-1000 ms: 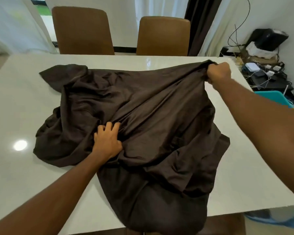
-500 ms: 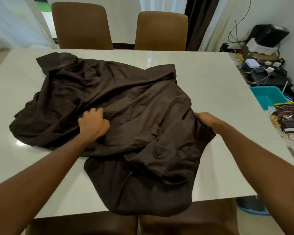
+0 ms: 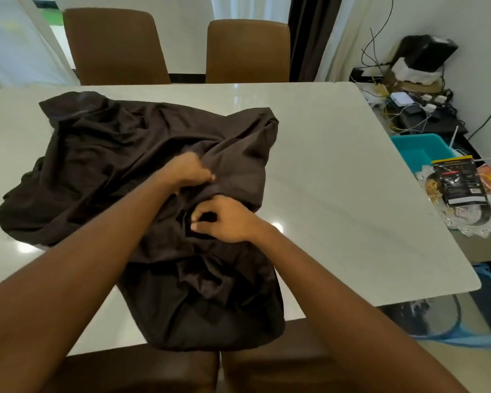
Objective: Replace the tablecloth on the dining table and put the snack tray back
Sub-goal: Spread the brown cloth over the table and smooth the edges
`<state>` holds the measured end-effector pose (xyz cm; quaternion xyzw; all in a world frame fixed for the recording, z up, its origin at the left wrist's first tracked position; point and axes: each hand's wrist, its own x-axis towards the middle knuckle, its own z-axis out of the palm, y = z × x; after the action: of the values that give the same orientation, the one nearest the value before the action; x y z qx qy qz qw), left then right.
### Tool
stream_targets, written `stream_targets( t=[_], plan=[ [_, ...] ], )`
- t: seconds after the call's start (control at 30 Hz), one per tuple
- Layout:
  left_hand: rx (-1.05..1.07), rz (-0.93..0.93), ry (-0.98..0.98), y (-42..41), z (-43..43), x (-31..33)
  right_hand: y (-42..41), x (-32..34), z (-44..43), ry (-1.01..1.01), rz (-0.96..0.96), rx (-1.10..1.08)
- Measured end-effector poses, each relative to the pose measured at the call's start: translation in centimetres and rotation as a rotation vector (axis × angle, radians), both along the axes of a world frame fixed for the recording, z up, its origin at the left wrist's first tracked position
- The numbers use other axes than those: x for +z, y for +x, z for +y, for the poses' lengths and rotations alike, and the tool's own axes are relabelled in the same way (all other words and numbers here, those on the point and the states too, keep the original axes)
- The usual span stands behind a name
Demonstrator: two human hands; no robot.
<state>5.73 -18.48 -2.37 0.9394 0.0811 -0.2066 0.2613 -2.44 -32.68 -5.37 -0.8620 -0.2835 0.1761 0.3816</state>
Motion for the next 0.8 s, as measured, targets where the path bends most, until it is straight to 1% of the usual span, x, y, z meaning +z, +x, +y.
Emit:
stream_targets(
  t=[0.03, 0.07, 0.1, 0.13, 0.17, 0.2, 0.23, 0.27, 0.3, 0.33, 0.37, 0.4, 0.43, 0.47, 0.53, 0.57, 0.63, 0.67, 0.7, 0.73, 0.77, 0.8],
  plan=[
    [-0.047, -0.021, 0.062, -0.6, 0.6, -1.0, 0.0, 0.3, -0.5, 0.066, 0.146, 0.031],
    [-0.034, -0.054, 0.019, -1.0, 1.1, -2.3, 0.0, 0.5, -1.2, 0.167, 0.262, -0.025],
    [0.037, -0.065, -0.109, -1.7, 1.6, -3.4, 0.3, 0.5, -2.1, 0.293, 0.338, -0.183],
    [0.131, -0.087, -0.275, -2.2, 1.9, -4.3, 0.8, 0.2, -3.3, 0.405, 0.342, -0.427],
    [0.229, -0.104, -0.431, -2.7, 2.2, -4.9, 1.7, -0.6, -4.8, 0.491, 0.306, -0.717],
    [0.319, -0.106, -0.589, -3.1, 2.4, -5.4, 2.3, -1.7, -6.3, 0.544, 0.287, -0.990],
    [0.413, -0.078, -0.733, -3.6, 2.5, -5.3, 3.0, -2.8, -7.7, 0.559, 0.335, -1.190],
    [0.522, -0.048, -0.895, -3.9, 2.8, -5.7, 3.3, -3.7, -8.5, 0.558, 0.465, -1.285],
    [0.619, -0.005, -1.016, -4.0, 3.1, -5.8, 3.5, -4.5, -8.8, 0.564, 0.635, -1.291],
    [0.681, 0.018, -1.105, -4.0, 3.3, -6.1, 3.7, -5.1, -8.7, 0.594, 0.795, -1.236],
    [0.700, 0.044, -1.131, -4.0, 3.3, -6.0, 3.8, -5.3, -8.2, 0.614, 0.915, -1.151],
    [0.699, 0.061, -1.142, -3.9, 3.2, -6.1, 3.8, -5.1, -7.4, 0.590, 0.986, -1.048],
    [0.673, 0.070, -1.104, -4.0, 2.9, -5.7, 3.9, -5.0, -6.5, 0.551, 1.007, -0.961],
    [0.643, 0.083, -1.089, -4.1, 2.5, -5.3, 4.1, -5.0, -5.6, 0.507, 0.989, -0.910],
    [0.571, 0.110, -1.071, -4.0, 2.1, -4.7, 4.6, -5.3, -4.4, 0.446, 0.909, -0.924],
    [0.535, 0.107, -1.057, -3.9, 2.1, -4.4, 4.9, -5.6, -4.2, 0.419, 0.833, -0.951],
    [0.461, 0.042, -0.975, -3.4, 2.0, -4.1, 5.5, -6.1, -4.7, 0.358, 0.593, -1.029],
    [0.397, 0.001, -0.880, -3.4, 2.0, -4.0, 5.8, -6.2, -5.4, 0.320, 0.440, -1.088],
    [0.301, -0.060, -0.734, -3.4, 2.0, -3.9, 6.1, -5.7, -6.2, 0.287, 0.285, -1.147],
    [0.203, -0.143, -0.575, -3.2, 2.0, -4.0, 6.6, -4.8, -7.0, 0.254, 0.152, -1.181],
    [0.138, -0.235, -0.463, -3.1, 1.9, -4.0, 7.3, -3.5, -7.7, 0.215, 0.032, -1.189],
    [0.134, -0.305, -0.419, -2.9, 1.8, -3.9, 8.3, -2.2, -8.2, 0.192, -0.076, -1.192]
  ],
)
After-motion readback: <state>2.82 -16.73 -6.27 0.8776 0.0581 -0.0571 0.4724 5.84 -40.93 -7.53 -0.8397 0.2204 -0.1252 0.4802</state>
